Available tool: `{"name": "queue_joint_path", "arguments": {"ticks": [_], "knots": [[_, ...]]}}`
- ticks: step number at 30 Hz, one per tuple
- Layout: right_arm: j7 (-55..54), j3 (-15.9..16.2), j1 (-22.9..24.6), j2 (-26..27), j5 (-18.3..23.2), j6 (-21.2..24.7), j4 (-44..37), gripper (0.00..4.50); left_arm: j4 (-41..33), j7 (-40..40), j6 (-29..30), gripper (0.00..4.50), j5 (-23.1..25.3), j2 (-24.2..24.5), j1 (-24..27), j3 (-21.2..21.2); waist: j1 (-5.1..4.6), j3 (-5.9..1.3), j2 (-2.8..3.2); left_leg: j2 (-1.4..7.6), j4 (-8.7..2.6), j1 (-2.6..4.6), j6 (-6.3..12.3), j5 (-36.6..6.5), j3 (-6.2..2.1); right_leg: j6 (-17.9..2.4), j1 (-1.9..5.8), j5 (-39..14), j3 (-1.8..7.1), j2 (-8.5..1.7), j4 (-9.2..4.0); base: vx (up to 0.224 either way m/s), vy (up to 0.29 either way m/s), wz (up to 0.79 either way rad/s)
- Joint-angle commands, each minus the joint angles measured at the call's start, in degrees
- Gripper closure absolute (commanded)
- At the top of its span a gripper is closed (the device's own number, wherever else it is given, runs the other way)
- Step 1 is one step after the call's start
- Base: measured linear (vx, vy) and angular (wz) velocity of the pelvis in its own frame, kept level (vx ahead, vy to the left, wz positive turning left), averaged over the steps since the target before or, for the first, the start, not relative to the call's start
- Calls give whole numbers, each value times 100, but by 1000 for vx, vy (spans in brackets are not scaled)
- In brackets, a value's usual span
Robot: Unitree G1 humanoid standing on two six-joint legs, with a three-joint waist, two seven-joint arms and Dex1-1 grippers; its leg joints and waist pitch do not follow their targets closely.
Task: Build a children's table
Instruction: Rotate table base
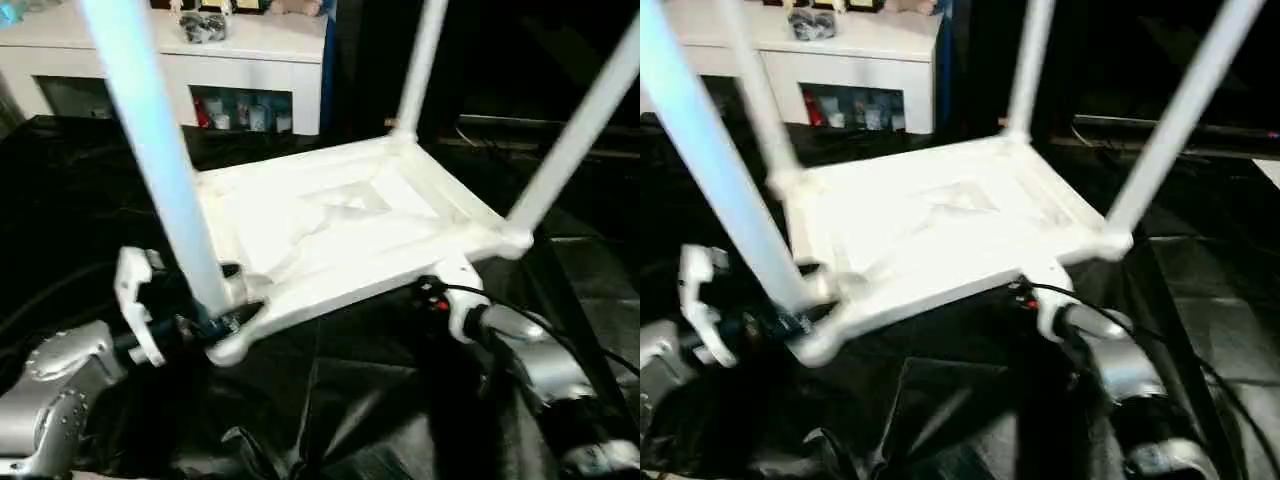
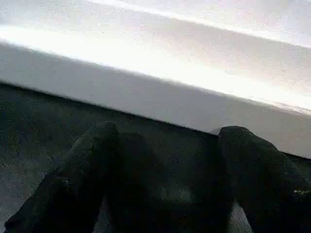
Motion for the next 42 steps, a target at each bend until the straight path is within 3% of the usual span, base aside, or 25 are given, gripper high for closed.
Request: {"name": "queue_joint_path", "arguments": {"ticks": [1,8,10,14,15,17,23,25,26,27,28,30,33,36,37,39,40,42], "knots": [[25,147,-223,125,-42,-198,65,78,-316,-118,239,9,-157,26,16,-233,2,-287,15,307,-502,85,-183,-1984,-136,-994,141,-2239,325,-481,-486,0,0,0],[184,426,-570,544,-185,-469,570,78,-833,-82,817,9,-582,-95,-92,-543,-64,-298,5,303,-486,58,-160,-1759,-126,-1121,173,-1920,328,-466,-440,0,0,0],[293,556,-735,755,-277,-643,864,78,-976,-90,1044,9,-693,-231,-189,-753,-105,-307,-51,298,-476,44,-141,-1703,-112,-1167,184,-1820,327,-465,-421,0,0,0],[369,662,-896,947,-345,-778,1137,78,-1054,-93,1194,9,-748,-412,-293,-970,-109,-312,-35,304,-466,31,-134,-1532,-115,-1147,199,-1712,332,-470,-416,0,0,0],[388,689,-947,1006,-354,-797,1213,78,-1036,-105,1195,9,-727,-490,-344,-1052,-132,-308,-83,299,-473,14,-139,-1548,-119,-1133,221,-1729,323,-464,-420,0,0,0],[402,706,-980,1044,-359,-808,1264,78,-1022,-115,1194,9,-712,-542,-380,-1106,-133,-313,-62,303,-470,24,-162,-1580,-129,-1102,216,-1784,322,-468,-414,0,0,0],[915,788,-1084,1324,-299,-1065,1569,78,-504,-41,1050,9,-285,-1261,-1060,-1695,-125,-300,-86,319,-480,115,-286,-1958,-129,-1107,154,-1812,323,-452,-463,0,0,0],[914,803,-1084,1345,-389,-1154,1614,78,-528,-44,1116,9,-243,-1363,-1163,-1792,-139,-324,-120,322,-494,48,-291,-1894,-158,-1105,238,-1718,317,-480,-433,0,0,0],[847,789,-1086,1342,-421,-1175,1630,78,-541,-37,1106,9,-232,-1381,-1172,-1797,-165,-324,-155,314,-505,-19,-273,-1775,-172,-1072,284,-1676,302,-486,-415,0,0,0],[787,769,-1084,1327,-437,-1181,1640,78,-552,-22,1103,9,-233,-1387,-1174,-1788,-151,-326,-36,298,-495,-14,-285,-1766,-187,-1035,276,-1784,295,-494,-413,-13,2,-18],[749,755,-1079,1308,-448,-1194,1641,78,-563,-16,1101,9,-238,-1381,-1167,-1776,-182,-326,-91,299,-488,-6,-278,-1804,-171,-1018,260,-1828,294,-480,-453,0,0,0],[686,656,-1040,1175,-441,-1247,1622,78,-657,-50,1115,9,-251,-1257,-1064,-1668,-166,-334,-93,292,-450,51,-222,-1791,-149,-1105,214,-1775,312,-471,-460,0,0,0],[730,519,-962,941,-424,-1309,1556,78,-783,-139,1193,9,-274,-1063,-882,-1487,-156,-338,-115,309,-448,52,-173,-1713,-140,-1198,219,-1633,305,-460,-441,0,0,0],[731,329,-881,664,-394,-1335,1474,78,-907,-257,1206,9,-285,-855,-650,-1284,-136,-352,-99,316,-433,60,-122,-1511,-131,-1262,227,-1303,302,-438,-406,0,0,0],[707,255,-873,577,-394,-1339,1481,78,-951,-290,1203,9,-305,-789,-573,-1229,-129,-368,-119,309,-423,38,-35,-1265,-119,-1352,248,-993,303,-436,-368,0,0,0],[645,104,-861,382,-384,-1316,1503,78,-1057,-342,1217,9,-357,-642,-402,-1117,-113,-375,-103,309,-412,56,13,-1116,-106,-1439,242,-731,302,-426,-347,0,0,0],[568,41,-873,280,-400,-1291,1558,78,-1115,-366,1241,9,-393,-571,-313,-1070,-107,-366,-130,310,-409,62,43,-1109,-94,-1485,234,-679,302,-422,-340,0,0,0],[455,-38,-898,140,-430,-1279,1659,78,-1193,-411,1296,9,-437,-449,-182,-1028,-80,-348,-119,310,-415,94,21,-1205,-81,-1464,208,-868,302,-411,-365,0,0,0]]}}
